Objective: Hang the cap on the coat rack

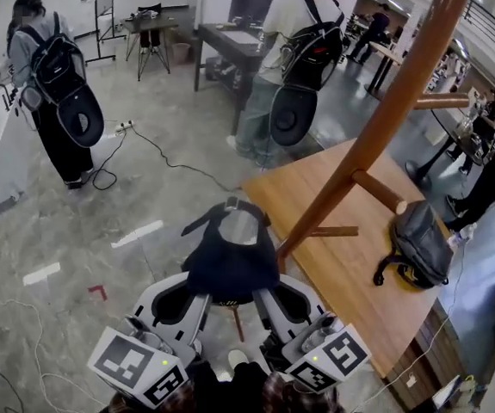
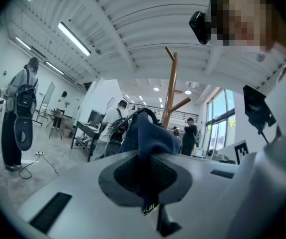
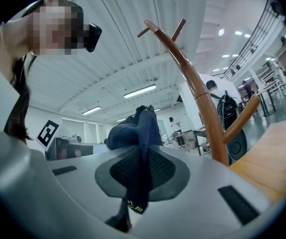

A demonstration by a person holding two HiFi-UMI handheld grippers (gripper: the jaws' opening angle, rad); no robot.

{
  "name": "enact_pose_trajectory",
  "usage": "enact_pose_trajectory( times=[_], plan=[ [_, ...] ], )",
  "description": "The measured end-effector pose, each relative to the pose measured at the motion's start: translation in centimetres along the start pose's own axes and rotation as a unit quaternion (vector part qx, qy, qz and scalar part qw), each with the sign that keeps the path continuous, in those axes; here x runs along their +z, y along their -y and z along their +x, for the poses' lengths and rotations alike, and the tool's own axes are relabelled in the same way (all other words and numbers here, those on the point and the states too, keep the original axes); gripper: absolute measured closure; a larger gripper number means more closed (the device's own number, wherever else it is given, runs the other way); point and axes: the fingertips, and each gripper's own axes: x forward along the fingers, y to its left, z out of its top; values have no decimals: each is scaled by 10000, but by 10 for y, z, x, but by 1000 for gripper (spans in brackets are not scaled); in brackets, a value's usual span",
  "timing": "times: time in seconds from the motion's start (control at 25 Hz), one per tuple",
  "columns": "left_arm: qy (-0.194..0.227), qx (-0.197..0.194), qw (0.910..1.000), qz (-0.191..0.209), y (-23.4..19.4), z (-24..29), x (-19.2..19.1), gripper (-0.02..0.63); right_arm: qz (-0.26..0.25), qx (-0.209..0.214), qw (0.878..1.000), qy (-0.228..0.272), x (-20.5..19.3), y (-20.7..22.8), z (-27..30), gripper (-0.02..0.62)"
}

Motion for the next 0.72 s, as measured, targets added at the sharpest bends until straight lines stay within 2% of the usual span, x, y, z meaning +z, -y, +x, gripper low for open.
enact_pose_trajectory(
  times=[0.16, 0.28, 0.48, 0.72],
  plan=[
    [-324, -782, 9963, 144, -1, 14, -6, 586, 77, -787, 9965, 255, -7, 6, -7, 566],
    [-496, -1171, 9917, 180, -7, 12, -4, 586, 97, -1169, 9926, 314, -11, -3, -5, 566],
    [-614, -1596, 9852, 146, -6, 8, 4, 586, 62, -1539, 9874, 352, -6, -16, -7, 566],
    [-476, -1866, 9811, 191, 6, 2, 22, 586, -160, -1618, 9855, 487, 15, -27, -14, 566]
  ],
)
